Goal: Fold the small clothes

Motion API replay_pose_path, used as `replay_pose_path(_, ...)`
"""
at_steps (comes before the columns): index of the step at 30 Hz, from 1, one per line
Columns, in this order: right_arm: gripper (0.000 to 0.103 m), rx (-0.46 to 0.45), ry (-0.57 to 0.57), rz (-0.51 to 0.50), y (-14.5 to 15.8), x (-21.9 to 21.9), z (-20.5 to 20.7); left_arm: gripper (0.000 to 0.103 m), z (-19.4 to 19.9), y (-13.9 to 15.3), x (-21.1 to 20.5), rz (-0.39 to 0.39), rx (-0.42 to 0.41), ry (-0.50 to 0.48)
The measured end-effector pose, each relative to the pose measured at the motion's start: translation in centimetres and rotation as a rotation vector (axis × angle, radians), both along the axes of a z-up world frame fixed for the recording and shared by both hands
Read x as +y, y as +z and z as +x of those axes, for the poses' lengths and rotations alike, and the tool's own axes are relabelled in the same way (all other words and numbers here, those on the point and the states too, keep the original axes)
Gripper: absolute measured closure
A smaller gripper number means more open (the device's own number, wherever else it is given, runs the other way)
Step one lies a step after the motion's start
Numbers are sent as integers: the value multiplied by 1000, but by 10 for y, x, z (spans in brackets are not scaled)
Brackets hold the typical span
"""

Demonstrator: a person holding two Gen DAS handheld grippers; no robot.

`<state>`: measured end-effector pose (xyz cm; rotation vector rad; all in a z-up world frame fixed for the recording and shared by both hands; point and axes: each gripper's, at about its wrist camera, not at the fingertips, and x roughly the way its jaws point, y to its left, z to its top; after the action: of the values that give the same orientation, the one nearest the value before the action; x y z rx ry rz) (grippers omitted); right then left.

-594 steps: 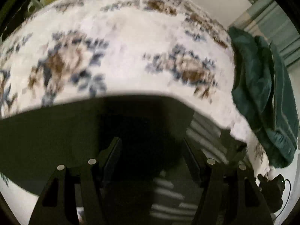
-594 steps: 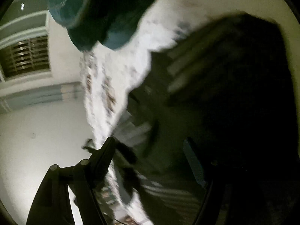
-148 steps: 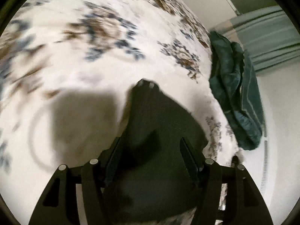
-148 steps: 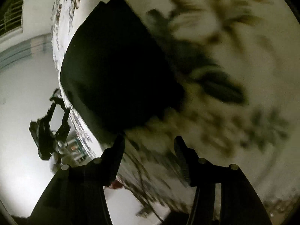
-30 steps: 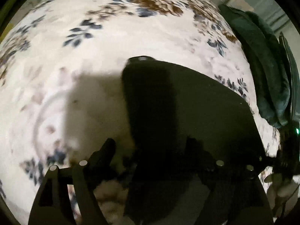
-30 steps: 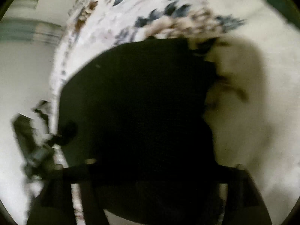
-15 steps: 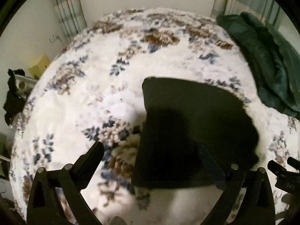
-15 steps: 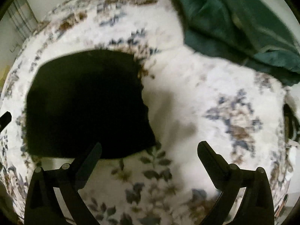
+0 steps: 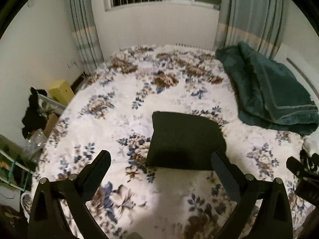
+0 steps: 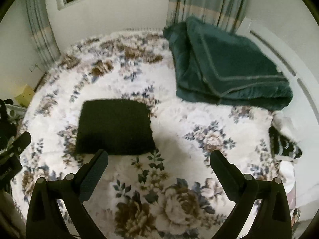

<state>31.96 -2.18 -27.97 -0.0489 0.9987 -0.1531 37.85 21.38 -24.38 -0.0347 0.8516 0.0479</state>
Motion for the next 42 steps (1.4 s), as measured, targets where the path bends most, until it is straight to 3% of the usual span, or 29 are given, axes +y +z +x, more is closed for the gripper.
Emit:
replay_pose_path(9, 0, -149, 35, 8, 144, 8, -124, 0, -104, 101, -9, -17, -78, -16)
replay_pose_path(18, 0, -253, 76, 29, 235, 7, -227, 0, -185, 165, -16, -12, -183, -27)
replay_pose_path(28, 0, -320, 102, 44, 287, -6, -288, 0, -229, 199, -22, -2, -239, -23)
replay_pose_path(42, 0, -298, 139, 56, 312, -19, -301, 0, -248, 220, -28, -1, -225, -8)
